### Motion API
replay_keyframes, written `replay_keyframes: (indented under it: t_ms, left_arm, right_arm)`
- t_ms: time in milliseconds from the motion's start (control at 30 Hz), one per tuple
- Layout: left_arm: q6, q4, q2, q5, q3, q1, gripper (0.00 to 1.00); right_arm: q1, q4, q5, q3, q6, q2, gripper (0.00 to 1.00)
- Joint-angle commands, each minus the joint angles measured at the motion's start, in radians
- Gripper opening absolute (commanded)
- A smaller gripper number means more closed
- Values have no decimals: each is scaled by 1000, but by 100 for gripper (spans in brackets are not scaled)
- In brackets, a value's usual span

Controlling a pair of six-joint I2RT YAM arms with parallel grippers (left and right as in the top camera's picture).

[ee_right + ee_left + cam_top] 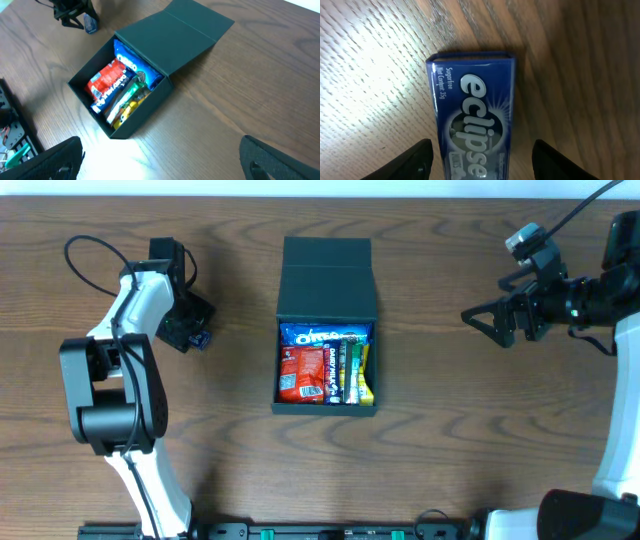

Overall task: Pack container
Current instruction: 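Grasp the blue Eclipse tin with the left gripper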

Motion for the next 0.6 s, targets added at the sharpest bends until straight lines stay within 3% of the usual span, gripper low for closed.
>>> replay_keyframes:
  t_ms: [0, 567]
  left_arm:
    - [-6, 7, 26, 3, -5, 2, 64]
    - [42, 24, 31, -44, -5, 12, 62]
  right_arm:
    - [8, -1, -9, 8, 0, 6, 99]
    - [8, 0, -9, 8, -1, 6, 99]
